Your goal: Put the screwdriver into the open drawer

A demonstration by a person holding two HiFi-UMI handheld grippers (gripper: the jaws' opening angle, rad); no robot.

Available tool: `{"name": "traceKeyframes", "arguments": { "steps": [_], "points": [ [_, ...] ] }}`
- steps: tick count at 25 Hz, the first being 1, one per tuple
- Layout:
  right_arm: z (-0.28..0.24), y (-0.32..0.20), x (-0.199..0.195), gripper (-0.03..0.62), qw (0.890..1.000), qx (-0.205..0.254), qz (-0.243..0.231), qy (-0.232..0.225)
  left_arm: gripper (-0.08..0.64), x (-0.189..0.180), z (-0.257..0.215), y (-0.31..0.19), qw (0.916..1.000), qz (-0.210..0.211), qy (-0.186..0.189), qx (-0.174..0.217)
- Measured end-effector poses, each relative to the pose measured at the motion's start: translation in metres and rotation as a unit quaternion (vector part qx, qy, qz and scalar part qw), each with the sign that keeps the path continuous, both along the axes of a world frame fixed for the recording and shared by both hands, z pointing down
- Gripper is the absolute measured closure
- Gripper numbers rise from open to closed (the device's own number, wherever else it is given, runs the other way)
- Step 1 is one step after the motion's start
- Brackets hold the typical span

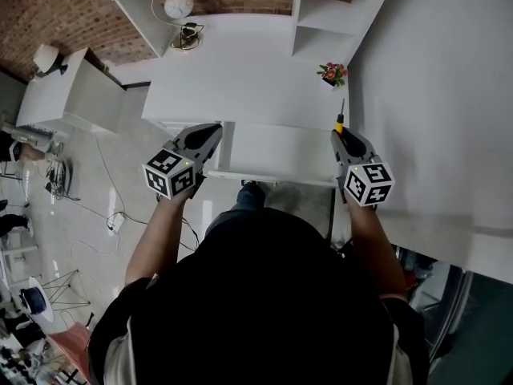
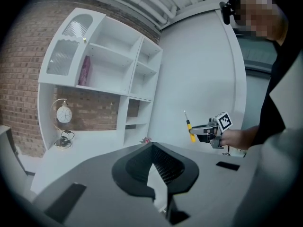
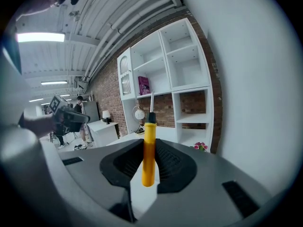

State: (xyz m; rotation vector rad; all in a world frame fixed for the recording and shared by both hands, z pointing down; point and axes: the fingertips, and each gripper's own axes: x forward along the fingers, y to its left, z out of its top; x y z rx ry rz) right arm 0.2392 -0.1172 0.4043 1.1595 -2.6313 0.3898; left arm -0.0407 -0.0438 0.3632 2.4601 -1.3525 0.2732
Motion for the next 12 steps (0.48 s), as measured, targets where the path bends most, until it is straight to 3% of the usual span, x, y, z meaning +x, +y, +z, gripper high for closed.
{"name": "traceKeyframes", "arguments": {
  "steps": [12],
  "points": [
    [0.009, -0.038, -0.028, 0.508, 1.000, -0.011, -0.006, 0.010, 0.545, -0.030, 0.013, -0.033, 0.9998, -0.012, 0.012, -0.010]
  ]
}}
